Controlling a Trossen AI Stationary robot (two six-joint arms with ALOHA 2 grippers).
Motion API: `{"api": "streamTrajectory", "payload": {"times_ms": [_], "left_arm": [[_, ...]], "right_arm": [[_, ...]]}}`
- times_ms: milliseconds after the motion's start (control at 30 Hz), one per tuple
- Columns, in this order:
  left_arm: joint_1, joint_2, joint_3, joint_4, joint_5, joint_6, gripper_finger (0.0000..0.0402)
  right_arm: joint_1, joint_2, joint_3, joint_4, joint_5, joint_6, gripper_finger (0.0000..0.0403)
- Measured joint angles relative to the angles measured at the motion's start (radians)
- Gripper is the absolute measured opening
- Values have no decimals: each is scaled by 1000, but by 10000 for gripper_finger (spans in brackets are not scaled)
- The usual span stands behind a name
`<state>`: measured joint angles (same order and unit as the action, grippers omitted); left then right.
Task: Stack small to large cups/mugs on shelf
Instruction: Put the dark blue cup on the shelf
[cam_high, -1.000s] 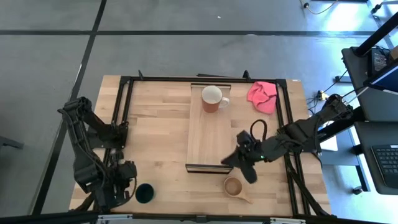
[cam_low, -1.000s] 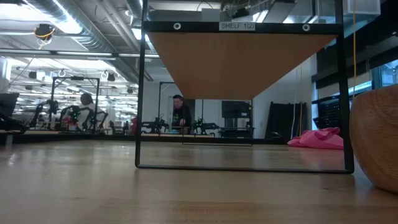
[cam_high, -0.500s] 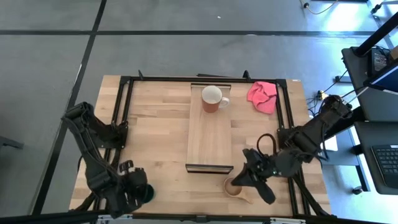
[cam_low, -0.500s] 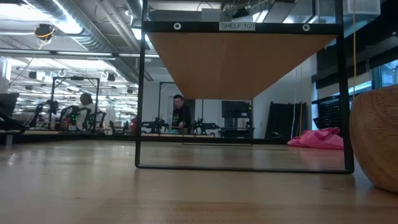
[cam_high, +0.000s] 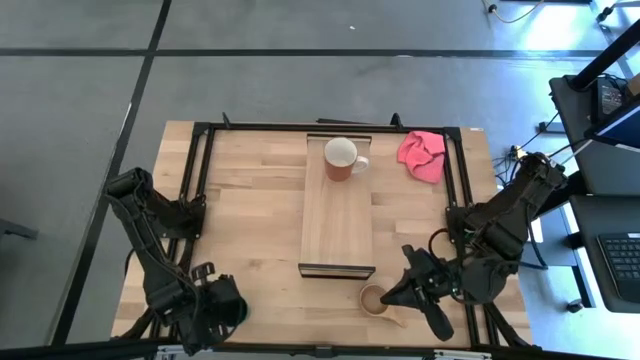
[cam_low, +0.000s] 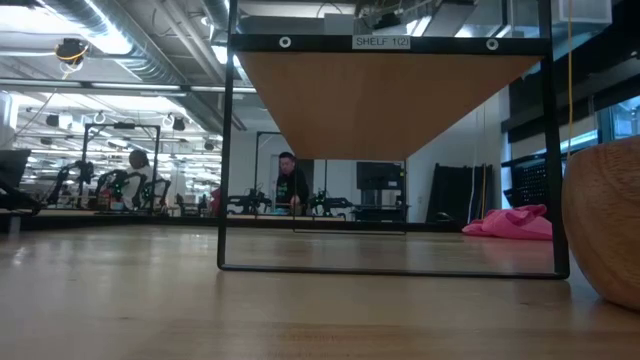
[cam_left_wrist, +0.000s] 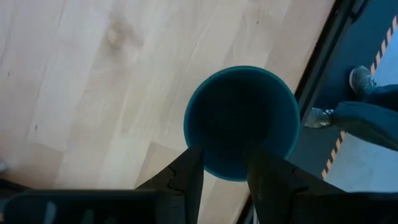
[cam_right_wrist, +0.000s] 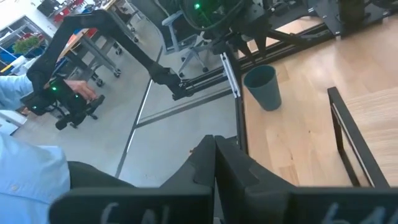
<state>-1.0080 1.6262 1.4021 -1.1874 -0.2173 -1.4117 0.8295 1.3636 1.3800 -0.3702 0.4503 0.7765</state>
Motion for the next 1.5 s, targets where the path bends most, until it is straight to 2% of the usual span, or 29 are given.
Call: {"api": "streamTrajectory", "payload": {"times_ms": [800, 967, 1133, 1267, 1433, 1500], "left_arm": [[37, -1, -201, 133, 50, -21, 109], [49, -1, -211, 120, 54, -53, 109], [69, -1, -211, 137, 83, -8, 106], [74, -1, -211, 146, 106, 8, 78], [79, -3, -211, 169, 130, 8, 15], [87, -11, -210, 176, 133, 2, 7]], "right_arm": [[0, 0, 0, -20, 2, -3, 8], [0, 0, 0, -22, 2, -2, 8], [0, 0, 0, -22, 3, -1, 8], [0, 0, 0, 1, 33, 8, 8], [-1, 0, 0, 33, 48, 13, 8], [-1, 1, 0, 34, 48, 3, 8]]}}
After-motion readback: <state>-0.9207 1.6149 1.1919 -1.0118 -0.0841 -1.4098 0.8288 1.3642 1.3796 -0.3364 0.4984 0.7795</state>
